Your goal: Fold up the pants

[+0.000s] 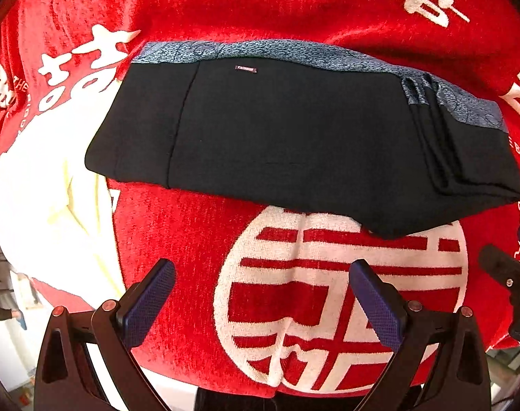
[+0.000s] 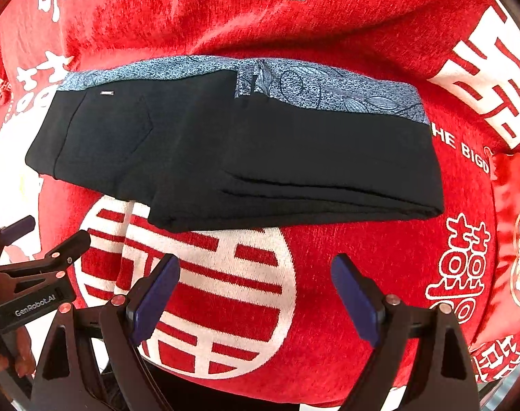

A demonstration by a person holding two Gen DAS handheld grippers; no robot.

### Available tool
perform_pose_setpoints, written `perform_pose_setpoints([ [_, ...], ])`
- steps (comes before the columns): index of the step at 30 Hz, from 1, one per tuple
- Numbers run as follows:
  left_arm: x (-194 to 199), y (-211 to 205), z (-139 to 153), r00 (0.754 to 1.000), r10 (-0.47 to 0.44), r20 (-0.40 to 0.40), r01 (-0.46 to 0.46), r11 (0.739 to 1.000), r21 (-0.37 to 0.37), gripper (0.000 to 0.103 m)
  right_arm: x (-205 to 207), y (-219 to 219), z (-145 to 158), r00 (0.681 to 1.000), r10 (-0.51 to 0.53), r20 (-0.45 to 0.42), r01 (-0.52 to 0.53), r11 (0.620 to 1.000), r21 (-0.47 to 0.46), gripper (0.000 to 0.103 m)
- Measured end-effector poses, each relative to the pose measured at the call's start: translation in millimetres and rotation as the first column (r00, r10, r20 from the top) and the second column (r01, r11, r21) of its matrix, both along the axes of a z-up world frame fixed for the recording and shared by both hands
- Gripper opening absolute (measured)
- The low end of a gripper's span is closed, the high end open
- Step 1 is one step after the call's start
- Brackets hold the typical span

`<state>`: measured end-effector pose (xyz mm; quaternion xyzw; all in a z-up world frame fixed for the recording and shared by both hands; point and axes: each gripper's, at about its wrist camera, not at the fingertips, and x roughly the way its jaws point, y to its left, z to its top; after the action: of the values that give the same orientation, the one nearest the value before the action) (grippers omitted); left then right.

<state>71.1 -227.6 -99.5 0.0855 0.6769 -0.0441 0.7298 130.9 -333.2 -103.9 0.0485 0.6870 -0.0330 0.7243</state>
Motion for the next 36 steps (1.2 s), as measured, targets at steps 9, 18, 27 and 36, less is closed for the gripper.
perform_pose_setpoints([
  [9,0,-4,2,1.000,0.015,-0.006,-0.015,1.000,0.019,0.102,6,-7,1,1.000,0.006,0.001,-0.006,1.000,-0.005,0.092],
  [18,4,-3,-2,0.999,0.033,-0.020,-0.033,0.999,0.014,0.102,10,-12,-1,1.000,0.008,-0.008,-0.008,1.000,-0.015,0.092],
  [27,8,5,-5,0.998,0.053,-0.019,-0.053,0.999,0.003,0.102,18,-8,-5,1.000,0.015,-0.008,-0.016,1.000,-0.022,0.092],
  [36,15,14,-10,0.997,0.070,-0.016,-0.070,0.998,-0.001,0.102,26,-3,-8,1.000,0.023,-0.014,-0.023,1.000,-0.016,0.092],
])
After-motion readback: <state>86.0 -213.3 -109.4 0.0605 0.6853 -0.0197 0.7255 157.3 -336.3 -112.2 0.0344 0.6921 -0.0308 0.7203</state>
